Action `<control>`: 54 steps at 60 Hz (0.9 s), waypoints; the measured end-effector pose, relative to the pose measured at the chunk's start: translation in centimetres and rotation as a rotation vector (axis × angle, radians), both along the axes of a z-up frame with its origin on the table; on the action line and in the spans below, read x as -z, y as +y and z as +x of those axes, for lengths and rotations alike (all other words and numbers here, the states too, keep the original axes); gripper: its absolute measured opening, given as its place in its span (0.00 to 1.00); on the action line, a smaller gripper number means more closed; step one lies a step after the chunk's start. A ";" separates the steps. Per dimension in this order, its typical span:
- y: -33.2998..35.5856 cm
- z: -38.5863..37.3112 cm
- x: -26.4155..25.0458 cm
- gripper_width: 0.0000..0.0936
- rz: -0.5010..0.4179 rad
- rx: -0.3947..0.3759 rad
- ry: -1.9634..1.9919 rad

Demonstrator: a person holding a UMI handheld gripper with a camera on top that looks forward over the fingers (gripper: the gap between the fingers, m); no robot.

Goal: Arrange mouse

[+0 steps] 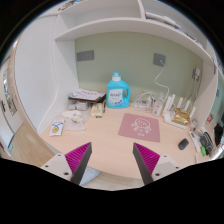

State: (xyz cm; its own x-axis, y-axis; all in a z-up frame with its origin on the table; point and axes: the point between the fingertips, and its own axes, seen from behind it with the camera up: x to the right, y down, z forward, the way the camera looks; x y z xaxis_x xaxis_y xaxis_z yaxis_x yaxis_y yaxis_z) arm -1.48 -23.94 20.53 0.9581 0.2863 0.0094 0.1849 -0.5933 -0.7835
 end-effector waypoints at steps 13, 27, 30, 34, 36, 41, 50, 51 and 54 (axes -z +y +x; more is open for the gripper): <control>-0.4 9.8 5.9 0.91 -0.073 0.090 0.007; 2.3 25.5 13.8 0.91 -0.068 0.194 -0.024; 3.7 28.8 15.2 0.91 -0.045 0.212 -0.039; 5.9 32.5 16.8 0.91 -0.021 0.229 -0.045; 7.0 33.9 17.4 0.91 -0.010 0.235 -0.042; 10.0 36.6 18.9 0.91 0.004 0.247 -0.023; 14.9 39.3 21.3 0.90 -0.016 0.279 0.029; 15.3 39.4 21.5 0.91 -0.020 0.283 0.038; 16.8 39.7 21.4 0.90 -0.016 0.293 0.060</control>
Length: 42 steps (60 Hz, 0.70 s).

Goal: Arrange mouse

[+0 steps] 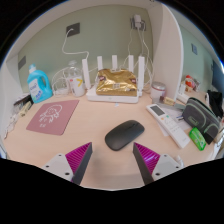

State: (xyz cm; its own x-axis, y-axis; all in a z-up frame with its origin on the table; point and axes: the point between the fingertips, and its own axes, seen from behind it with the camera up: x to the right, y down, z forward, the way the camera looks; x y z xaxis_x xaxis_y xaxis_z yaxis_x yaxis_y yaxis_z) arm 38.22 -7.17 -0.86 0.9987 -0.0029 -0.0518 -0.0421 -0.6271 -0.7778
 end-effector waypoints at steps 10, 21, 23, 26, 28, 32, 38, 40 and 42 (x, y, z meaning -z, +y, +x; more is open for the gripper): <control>4.3 0.4 -0.1 0.91 0.007 0.035 0.012; 7.8 1.5 0.4 0.84 0.005 0.094 -0.055; 8.3 1.8 0.4 0.77 0.005 0.100 -0.079; 8.9 1.5 0.5 0.66 0.009 0.097 -0.073; 9.2 1.3 0.5 0.59 0.011 0.099 -0.073; 9.4 1.2 0.5 0.50 0.017 0.094 -0.100; 9.3 1.2 0.3 0.44 0.009 0.096 -0.148; 9.1 1.3 0.2 0.41 -0.002 0.105 -0.161; 8.8 1.4 0.1 0.40 -0.016 0.113 -0.175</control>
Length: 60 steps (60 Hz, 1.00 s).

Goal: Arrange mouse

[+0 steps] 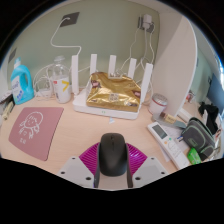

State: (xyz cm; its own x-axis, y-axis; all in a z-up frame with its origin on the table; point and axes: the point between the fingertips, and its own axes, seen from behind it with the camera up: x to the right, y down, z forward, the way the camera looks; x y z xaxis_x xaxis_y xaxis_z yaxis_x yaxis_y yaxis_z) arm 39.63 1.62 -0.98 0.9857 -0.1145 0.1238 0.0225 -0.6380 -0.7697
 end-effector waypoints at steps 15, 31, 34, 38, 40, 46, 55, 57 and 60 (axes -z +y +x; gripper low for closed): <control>-0.4 -2.1 -14.9 0.39 0.206 0.081 -0.036; 3.9 -17.5 -23.7 0.39 0.340 -0.084 0.038; 4.9 -20.9 -20.6 0.39 0.288 -0.127 0.066; 6.1 -24.7 -14.9 0.39 0.201 -0.159 0.099; 6.5 -25.8 -11.8 0.39 0.145 -0.165 0.111; 6.9 -27.7 -4.8 0.39 0.027 -0.156 0.138; 6.7 -28.8 0.4 0.42 -0.046 -0.159 0.124; 7.0 -28.6 0.1 0.46 -0.038 -0.163 0.114; 7.0 -29.0 0.2 0.50 -0.035 -0.173 0.107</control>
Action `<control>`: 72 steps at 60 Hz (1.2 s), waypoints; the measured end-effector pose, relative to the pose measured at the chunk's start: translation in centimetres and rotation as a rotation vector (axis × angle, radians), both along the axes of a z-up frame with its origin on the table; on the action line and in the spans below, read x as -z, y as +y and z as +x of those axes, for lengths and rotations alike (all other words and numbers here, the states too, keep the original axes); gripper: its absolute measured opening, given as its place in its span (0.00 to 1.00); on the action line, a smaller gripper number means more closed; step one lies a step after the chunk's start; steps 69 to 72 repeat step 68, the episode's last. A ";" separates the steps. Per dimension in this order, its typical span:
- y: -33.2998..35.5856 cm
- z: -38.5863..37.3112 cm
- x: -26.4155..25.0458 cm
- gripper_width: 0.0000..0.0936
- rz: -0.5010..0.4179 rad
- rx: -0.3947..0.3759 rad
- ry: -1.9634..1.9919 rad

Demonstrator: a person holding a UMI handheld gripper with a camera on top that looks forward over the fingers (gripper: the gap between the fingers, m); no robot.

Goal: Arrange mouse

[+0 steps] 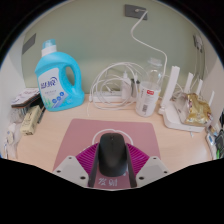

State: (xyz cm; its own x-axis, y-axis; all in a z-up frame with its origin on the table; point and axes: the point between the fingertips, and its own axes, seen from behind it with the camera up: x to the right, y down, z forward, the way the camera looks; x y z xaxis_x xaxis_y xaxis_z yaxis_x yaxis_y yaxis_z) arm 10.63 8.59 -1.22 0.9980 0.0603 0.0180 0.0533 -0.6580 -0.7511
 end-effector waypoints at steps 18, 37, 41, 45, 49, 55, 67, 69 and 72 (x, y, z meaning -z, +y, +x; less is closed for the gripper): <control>-4.2 -0.4 -6.1 0.91 0.031 0.059 -0.018; -16.5 -2.4 -16.5 0.91 0.150 0.117 -0.060; -19.4 -2.9 -17.8 0.91 0.164 0.122 -0.070; -21.9 -3.4 -18.6 0.91 0.164 0.125 -0.075; -24.0 -3.9 -19.2 0.91 0.169 0.127 -0.073; -25.9 -4.3 -19.5 0.91 0.173 0.130 -0.074; -27.4 -4.2 -20.3 0.91 0.183 0.132 -0.093; -27.4 -4.3 -20.3 0.91 0.181 0.131 -0.093; -27.4 -4.3 -20.3 0.91 0.181 0.131 -0.093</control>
